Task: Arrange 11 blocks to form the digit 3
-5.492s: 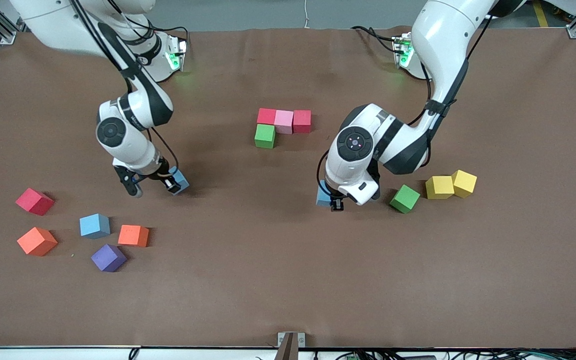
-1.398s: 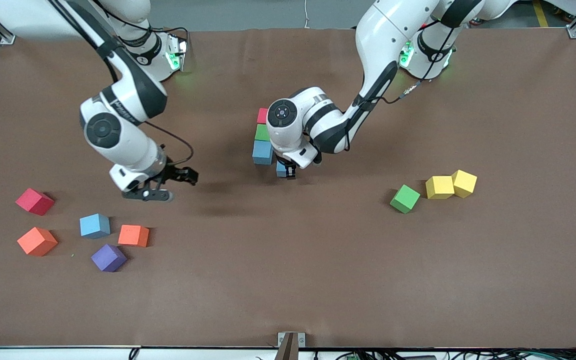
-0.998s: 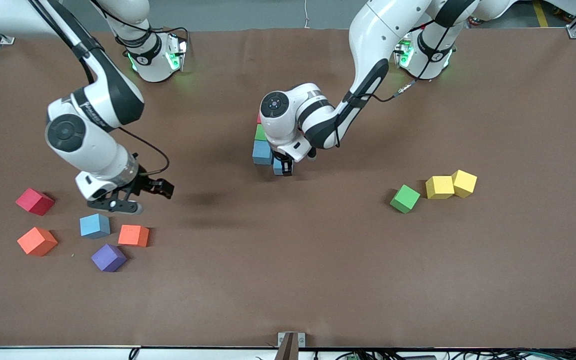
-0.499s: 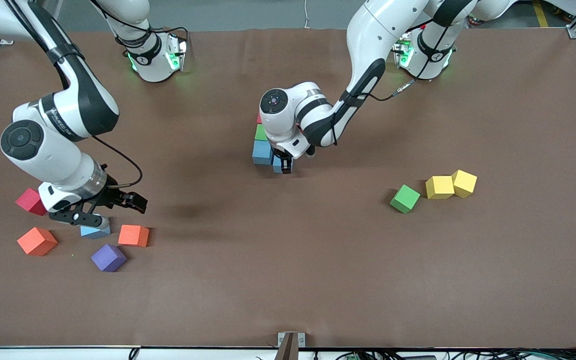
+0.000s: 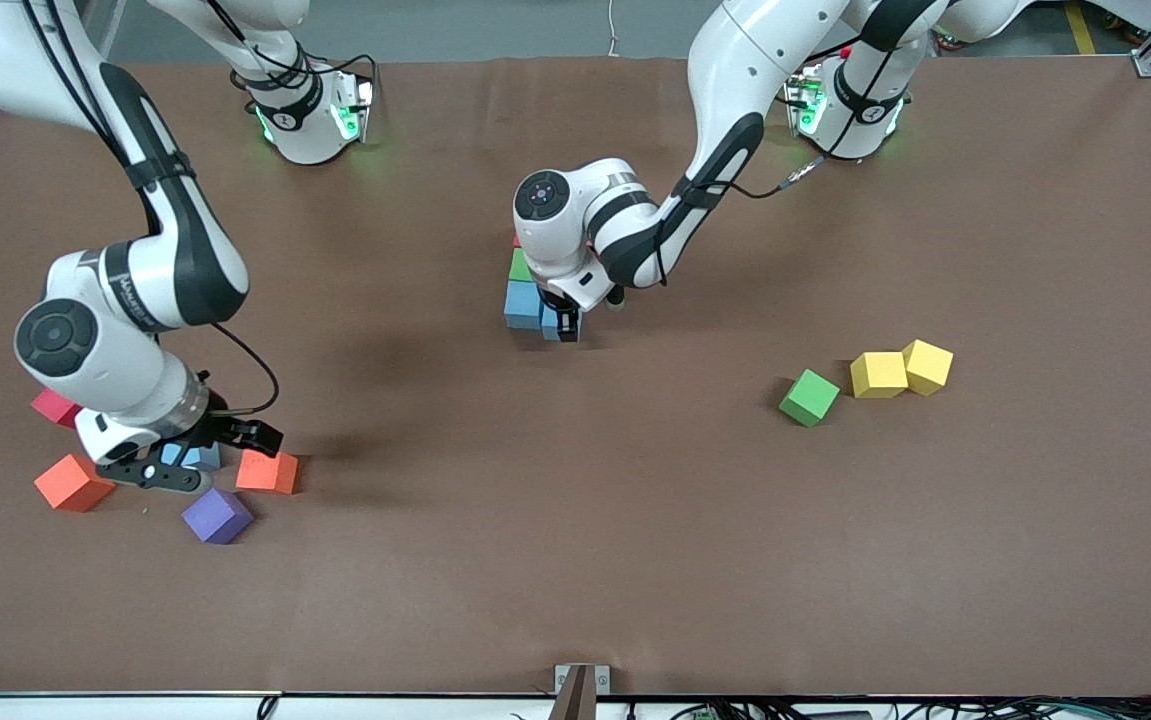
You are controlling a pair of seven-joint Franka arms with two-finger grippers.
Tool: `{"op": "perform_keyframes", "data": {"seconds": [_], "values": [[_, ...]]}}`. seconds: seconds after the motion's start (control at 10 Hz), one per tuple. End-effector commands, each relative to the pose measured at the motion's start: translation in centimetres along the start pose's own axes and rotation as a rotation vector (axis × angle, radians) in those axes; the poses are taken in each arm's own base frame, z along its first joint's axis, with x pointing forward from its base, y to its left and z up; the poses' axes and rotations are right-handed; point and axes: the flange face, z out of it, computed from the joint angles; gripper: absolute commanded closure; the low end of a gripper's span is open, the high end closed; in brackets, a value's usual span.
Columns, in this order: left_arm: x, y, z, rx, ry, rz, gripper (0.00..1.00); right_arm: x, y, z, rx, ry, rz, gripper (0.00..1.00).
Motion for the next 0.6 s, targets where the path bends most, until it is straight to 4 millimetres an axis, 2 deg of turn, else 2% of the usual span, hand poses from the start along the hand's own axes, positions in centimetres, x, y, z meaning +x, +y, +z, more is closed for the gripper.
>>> {"op": "perform_keyframes", "data": {"seconds": [0.0, 0.1, 0.3, 0.4, 0.5], "values": [[0.0, -1.5, 0.7, -0.012, 0.018, -0.055, 1.00, 1.2, 0.2, 2.2, 0.029, -0.001, -0.105, 0.00], [0.0, -1.6, 0.8, -0.012, 0.020, -0.062, 1.00, 1.1, 0.5, 2.7, 0.011, -0.003, -0.110, 0.00], [-0.3, -2.6, 1.2, -0.007, 0.028, -0.052, 1.00, 0.9, 0.2, 6.9, 0.000, -0.005, -0.141, 0.00], [-0.3, -2.8, 1.3, -0.005, 0.030, -0.051, 1.00, 0.5, 0.2, 8.2, -0.003, -0.021, -0.169, 0.00], [-0.3, -2.8, 1.3, -0.005, 0.030, -0.056, 1.00, 0.4, 0.5, 8.3, -0.008, -0.026, -0.181, 0.00]]}}
